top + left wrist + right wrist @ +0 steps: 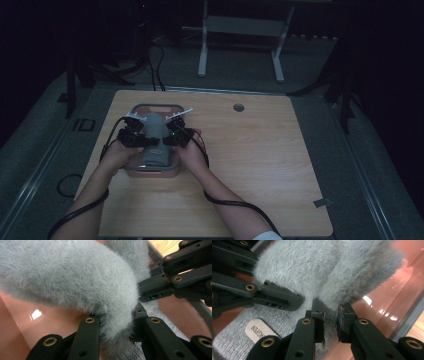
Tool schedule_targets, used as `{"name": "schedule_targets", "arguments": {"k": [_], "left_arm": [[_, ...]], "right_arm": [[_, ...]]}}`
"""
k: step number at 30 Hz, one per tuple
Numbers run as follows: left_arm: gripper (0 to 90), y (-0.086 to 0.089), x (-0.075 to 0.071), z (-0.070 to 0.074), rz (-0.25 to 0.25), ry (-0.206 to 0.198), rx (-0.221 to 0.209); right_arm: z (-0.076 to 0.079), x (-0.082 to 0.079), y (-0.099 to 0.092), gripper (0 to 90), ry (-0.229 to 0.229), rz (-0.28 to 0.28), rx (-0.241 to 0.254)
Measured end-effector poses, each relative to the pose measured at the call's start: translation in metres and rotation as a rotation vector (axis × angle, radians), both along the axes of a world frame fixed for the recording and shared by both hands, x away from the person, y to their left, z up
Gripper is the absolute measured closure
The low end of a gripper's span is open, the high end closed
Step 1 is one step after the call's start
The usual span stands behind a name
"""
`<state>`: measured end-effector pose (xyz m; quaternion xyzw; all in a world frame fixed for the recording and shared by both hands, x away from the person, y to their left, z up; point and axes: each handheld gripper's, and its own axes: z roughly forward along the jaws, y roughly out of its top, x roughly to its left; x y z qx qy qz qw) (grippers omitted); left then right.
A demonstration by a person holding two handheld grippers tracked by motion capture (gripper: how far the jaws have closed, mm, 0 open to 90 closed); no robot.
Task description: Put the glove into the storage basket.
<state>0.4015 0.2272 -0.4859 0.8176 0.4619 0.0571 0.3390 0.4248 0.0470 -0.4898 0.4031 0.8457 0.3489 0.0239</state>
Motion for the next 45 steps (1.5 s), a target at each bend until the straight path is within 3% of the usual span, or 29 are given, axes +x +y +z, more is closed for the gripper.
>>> {"name": "schedule_targets", "arguments": {"k": [2,4,8,11,14,16,19,22,25,27,29,33,35,37,45], "left_arm": [[74.8,-0.004,0.002,-0.002,0.002,0.018,0.022],[74.7,-0.007,0.004,-0.004,0.005,0.046,0.061],[73.8,-0.008,0.01,-0.009,0.025,0.119,0.072],[69.0,-0.01,0.012,-0.009,0.035,0.128,0.096],[56.0,-0.01,0.011,-0.008,0.044,0.102,0.12],[46.7,-0.01,0.01,-0.006,0.044,0.076,0.118],[43.0,-0.011,0.006,-0.004,0.058,0.028,0.153],[41.5,-0.009,0.002,-0.001,0.074,0.002,0.152],[40.2,-0.004,-0.004,0.003,0.095,-0.024,0.14],[39.1,0.001,-0.007,0.005,0.107,-0.031,0.104],[39.1,0.005,-0.012,0.009,0.118,-0.054,0.107],[39.1,0.009,-0.021,0.018,0.115,-0.085,0.046],[39.1,0.008,-0.027,0.022,0.11,-0.109,0.03],[39.1,0.006,-0.031,0.024,0.102,-0.127,0.009],[34.6,-0.014,-0.046,0.032,0.08,-0.223,-0.062]], "right_arm": [[-0.003,0.0,0.003,74.6,-0.01,0.005,-0.053],[-0.004,0.0,0.004,72.2,-0.004,0.011,-0.068],[-0.005,0.001,0.005,64.3,0.017,0.04,-0.071],[-0.005,-0.001,0.007,63.0,0.01,0.038,-0.079],[-0.003,-0.002,0.004,60.1,0.001,0.037,-0.07],[0.007,-0.003,-0.002,57.5,-0.013,0.049,-0.028],[0.016,-0.005,-0.006,51.4,-0.043,0.058,0.001],[0.028,-0.009,-0.012,45.8,-0.094,0.088,0.023],[0.036,-0.011,-0.018,37.9,-0.109,0.093,0.059],[0.04,-0.012,-0.024,33.6,-0.108,0.086,0.072],[0.043,-0.012,-0.032,28.6,-0.116,0.074,0.089],[0.045,-0.012,-0.04,18.9,-0.128,0.079,0.102],[0.045,-0.013,-0.045,18.2,-0.122,0.102,0.106],[0.046,-0.015,-0.049,17.9,-0.139,0.106,0.093],[0.046,-0.019,-0.072,15.3,-0.168,0.115,0.114]]}}
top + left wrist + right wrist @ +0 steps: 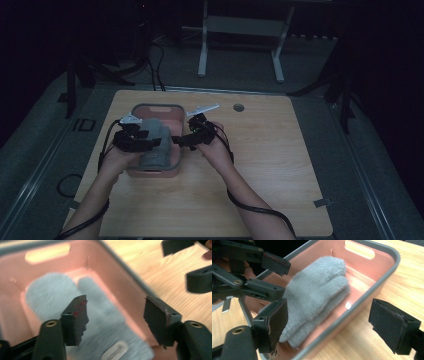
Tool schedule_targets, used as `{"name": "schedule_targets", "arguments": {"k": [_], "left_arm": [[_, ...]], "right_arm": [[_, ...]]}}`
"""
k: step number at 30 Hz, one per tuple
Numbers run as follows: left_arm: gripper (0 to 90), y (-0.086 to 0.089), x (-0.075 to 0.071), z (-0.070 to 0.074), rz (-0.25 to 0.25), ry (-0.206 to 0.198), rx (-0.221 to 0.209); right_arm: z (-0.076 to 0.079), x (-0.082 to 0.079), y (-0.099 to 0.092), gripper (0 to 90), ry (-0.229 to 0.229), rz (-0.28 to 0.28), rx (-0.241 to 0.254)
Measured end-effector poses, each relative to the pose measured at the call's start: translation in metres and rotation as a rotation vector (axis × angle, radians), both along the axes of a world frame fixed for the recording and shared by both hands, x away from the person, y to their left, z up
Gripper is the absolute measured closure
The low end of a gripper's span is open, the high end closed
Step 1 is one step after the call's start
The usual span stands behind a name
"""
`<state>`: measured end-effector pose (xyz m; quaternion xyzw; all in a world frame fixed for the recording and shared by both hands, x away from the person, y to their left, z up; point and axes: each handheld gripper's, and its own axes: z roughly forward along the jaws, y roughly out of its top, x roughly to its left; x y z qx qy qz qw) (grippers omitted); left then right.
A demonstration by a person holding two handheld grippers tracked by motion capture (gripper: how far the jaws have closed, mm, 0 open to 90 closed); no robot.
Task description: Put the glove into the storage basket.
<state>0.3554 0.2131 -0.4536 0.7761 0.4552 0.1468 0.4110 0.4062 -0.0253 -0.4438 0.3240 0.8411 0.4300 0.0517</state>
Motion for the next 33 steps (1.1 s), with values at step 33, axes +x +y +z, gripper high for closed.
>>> {"name": "schedule_targets", "arguments": {"k": [33], "left_arm": [[10.0,-0.104,-0.043,-0.022,-0.139,-0.198,-0.033]], "right_arm": [[-0.012,-0.043,-0.142,14.9,-0.09,-0.069,0.014]]}}
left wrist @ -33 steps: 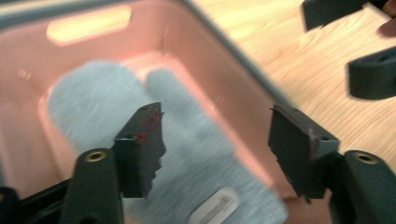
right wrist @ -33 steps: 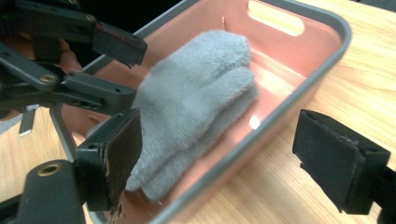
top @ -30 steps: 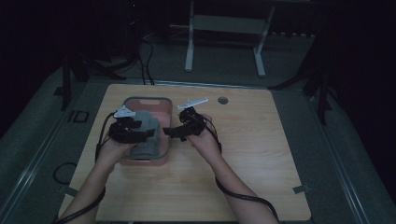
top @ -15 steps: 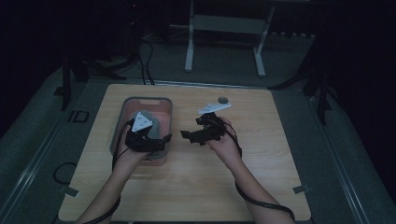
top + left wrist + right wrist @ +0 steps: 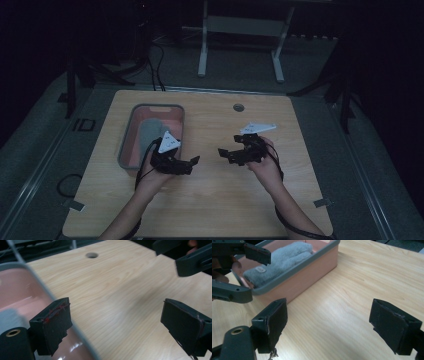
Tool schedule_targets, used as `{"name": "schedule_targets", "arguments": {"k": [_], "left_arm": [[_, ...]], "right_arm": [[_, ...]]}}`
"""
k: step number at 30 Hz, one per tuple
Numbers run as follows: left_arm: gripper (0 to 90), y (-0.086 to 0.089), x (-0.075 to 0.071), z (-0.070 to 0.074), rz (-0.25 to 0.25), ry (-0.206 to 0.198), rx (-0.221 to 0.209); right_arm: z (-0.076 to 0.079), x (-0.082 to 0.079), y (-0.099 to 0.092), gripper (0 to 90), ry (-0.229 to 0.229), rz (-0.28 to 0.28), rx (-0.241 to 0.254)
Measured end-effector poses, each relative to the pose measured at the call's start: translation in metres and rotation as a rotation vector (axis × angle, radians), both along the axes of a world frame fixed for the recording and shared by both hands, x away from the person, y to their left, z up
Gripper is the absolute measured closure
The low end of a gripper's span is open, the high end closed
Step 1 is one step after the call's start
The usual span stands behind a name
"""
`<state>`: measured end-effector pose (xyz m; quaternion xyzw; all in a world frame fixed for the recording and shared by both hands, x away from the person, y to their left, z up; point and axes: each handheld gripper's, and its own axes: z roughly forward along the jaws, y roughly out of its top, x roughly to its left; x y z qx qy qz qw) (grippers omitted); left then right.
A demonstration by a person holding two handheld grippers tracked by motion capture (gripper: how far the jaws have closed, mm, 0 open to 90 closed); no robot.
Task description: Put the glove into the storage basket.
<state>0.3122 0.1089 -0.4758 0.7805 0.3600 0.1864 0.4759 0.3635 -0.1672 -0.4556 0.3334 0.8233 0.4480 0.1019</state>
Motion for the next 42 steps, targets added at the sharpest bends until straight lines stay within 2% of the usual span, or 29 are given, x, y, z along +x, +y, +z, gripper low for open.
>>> {"name": "schedule_targets", "arguments": {"k": [5,9,19,22,29,32,34,37,40,42], "left_arm": [[10.0,-0.017,-0.006,-0.007,-0.052,0.004,0.011],[10.0,-0.029,-0.012,-0.015,-0.07,0.002,0.027],[9.9,-0.052,-0.026,-0.04,-0.125,0.017,0.006],[10.0,-0.057,-0.028,-0.049,-0.142,0.027,0.028],[10.0,-0.065,-0.032,-0.065,-0.175,0.047,0.022],[10.0,-0.066,-0.033,-0.071,-0.175,0.056,0.033],[10.1,-0.065,-0.034,-0.074,-0.172,0.064,0.029],[10.3,-0.064,-0.035,-0.078,-0.168,0.046,0.04],[10.3,-0.063,-0.036,-0.08,-0.166,0.05,0.032],[10.3,-0.063,-0.036,-0.081,-0.164,0.044,0.046]], "right_arm": [[-0.01,-0.009,-0.022,14.9,0.016,-0.006,0.008],[-0.018,-0.018,-0.039,14.9,0.0,-0.013,-0.019],[-0.044,-0.038,-0.074,14.3,-0.04,-0.01,-0.03],[-0.052,-0.042,-0.083,14.3,-0.037,-0.025,-0.032],[-0.068,-0.052,-0.1,14.0,-0.039,-0.054,-0.031],[-0.077,-0.055,-0.105,13.9,-0.014,-0.058,-0.056],[-0.083,-0.058,-0.11,13.9,-0.008,-0.083,-0.073],[-0.09,-0.062,-0.118,13.9,-0.002,-0.105,-0.068],[-0.093,-0.063,-0.126,13.9,-0.004,-0.117,-0.064],[-0.093,-0.066,-0.131,13.9,-0.005,-0.119,-0.055]]}}
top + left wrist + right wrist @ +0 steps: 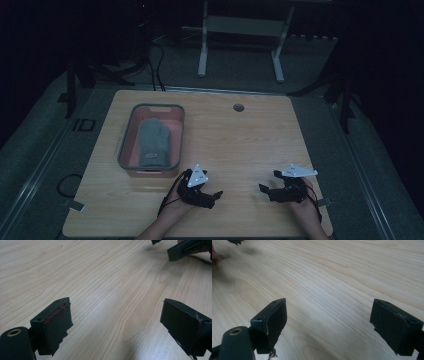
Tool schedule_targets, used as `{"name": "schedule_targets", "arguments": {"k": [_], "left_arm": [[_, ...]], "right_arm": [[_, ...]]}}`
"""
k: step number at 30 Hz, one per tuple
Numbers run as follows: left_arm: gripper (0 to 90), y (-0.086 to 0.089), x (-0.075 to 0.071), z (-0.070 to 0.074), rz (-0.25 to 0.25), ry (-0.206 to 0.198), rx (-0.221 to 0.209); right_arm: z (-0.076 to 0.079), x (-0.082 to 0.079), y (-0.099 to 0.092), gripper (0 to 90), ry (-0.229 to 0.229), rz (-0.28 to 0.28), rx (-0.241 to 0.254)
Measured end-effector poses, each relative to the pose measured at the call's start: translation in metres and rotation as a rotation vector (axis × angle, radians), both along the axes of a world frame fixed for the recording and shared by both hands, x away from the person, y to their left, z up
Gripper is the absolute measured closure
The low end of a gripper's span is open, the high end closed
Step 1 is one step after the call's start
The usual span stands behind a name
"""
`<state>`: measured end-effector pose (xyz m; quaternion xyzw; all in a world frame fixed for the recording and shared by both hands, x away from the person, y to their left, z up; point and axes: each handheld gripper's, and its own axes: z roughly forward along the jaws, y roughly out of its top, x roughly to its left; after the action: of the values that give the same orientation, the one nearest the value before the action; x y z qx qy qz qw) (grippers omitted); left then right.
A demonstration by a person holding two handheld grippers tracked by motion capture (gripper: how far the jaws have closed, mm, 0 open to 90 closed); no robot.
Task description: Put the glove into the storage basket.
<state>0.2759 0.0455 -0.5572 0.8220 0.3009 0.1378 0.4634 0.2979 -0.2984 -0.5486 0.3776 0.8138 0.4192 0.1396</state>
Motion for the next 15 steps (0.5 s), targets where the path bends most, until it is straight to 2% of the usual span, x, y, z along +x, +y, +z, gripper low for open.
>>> {"name": "schedule_targets", "arguments": {"k": [6,15], "left_arm": [[10.3,-0.001,-0.002,0.0,0.003,-0.011,-0.019],[10.2,-0.003,-0.003,-0.003,-0.019,-0.008,-0.011]], "right_arm": [[0.0,-0.006,-0.013,14.2,-0.03,-0.043,0.02],[-0.005,-0.003,-0.016,14.2,-0.02,-0.066,0.007]]}}
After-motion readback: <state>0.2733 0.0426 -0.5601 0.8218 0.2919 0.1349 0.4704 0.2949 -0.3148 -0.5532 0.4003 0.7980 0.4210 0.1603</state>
